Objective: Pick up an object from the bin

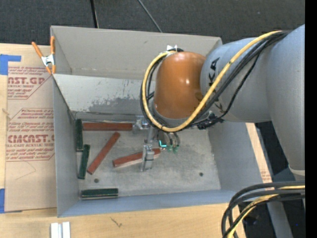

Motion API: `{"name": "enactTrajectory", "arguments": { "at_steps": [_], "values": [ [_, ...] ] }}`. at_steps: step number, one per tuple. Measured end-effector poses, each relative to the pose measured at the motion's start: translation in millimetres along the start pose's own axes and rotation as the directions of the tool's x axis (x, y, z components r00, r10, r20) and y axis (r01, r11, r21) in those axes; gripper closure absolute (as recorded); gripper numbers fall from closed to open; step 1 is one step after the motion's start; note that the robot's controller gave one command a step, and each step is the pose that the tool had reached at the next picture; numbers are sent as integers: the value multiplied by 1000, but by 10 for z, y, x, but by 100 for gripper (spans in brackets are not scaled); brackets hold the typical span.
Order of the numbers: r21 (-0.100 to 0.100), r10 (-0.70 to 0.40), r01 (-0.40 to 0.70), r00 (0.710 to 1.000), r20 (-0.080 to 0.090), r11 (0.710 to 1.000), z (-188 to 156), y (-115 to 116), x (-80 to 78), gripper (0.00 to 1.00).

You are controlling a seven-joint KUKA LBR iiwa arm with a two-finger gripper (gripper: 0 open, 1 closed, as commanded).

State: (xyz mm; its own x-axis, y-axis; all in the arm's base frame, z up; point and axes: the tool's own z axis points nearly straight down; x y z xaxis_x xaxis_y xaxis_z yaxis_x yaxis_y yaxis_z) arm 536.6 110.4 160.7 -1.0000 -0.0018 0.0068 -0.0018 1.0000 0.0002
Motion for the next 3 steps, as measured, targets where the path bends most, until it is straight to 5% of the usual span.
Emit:
{"name": "enactTrajectory", "arguments": {
  "at_steps": [1,2,3],
  "values": [
    [-1,1,-1,1000,8,1000,-45,-5,-18,0],
    [-1,19,-19,1000,6,1000,904,-49,-152,100],
    [-2,19,-19,1000,6,1000,904,-49,-152,100]
  ]
}}
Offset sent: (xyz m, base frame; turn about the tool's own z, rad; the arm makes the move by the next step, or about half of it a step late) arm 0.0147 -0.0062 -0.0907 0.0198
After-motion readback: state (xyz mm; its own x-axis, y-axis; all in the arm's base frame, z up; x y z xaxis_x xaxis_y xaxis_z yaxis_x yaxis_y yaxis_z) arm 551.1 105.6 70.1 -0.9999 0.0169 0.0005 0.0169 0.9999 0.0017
